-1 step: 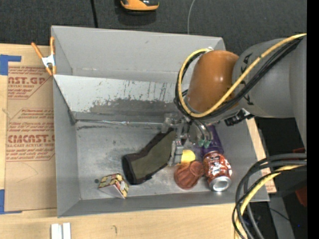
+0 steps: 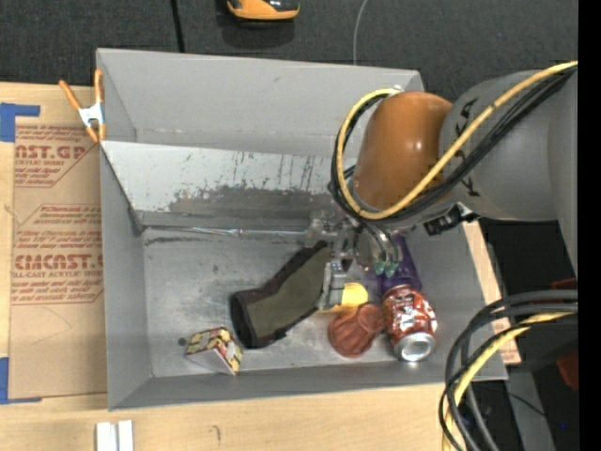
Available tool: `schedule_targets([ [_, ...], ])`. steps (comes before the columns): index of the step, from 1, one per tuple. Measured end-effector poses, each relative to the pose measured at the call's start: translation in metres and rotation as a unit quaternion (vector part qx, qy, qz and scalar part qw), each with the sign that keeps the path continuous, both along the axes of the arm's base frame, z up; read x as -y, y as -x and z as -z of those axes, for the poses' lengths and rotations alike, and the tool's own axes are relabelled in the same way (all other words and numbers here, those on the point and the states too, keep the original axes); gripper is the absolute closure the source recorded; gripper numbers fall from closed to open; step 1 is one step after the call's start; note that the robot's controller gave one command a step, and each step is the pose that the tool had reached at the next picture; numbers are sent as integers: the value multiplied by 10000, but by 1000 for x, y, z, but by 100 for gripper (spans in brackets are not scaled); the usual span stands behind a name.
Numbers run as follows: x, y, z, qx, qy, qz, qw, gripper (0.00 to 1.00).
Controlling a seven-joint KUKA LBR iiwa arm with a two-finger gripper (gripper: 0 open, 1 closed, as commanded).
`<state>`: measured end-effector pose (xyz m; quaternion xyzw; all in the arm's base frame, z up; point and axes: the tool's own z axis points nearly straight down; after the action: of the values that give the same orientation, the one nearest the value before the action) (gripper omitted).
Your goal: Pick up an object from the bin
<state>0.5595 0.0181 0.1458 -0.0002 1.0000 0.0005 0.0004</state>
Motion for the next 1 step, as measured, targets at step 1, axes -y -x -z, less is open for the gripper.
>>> schedule_targets([
  [1,-8,-4,65,15,-3,-124,9999,100],
])
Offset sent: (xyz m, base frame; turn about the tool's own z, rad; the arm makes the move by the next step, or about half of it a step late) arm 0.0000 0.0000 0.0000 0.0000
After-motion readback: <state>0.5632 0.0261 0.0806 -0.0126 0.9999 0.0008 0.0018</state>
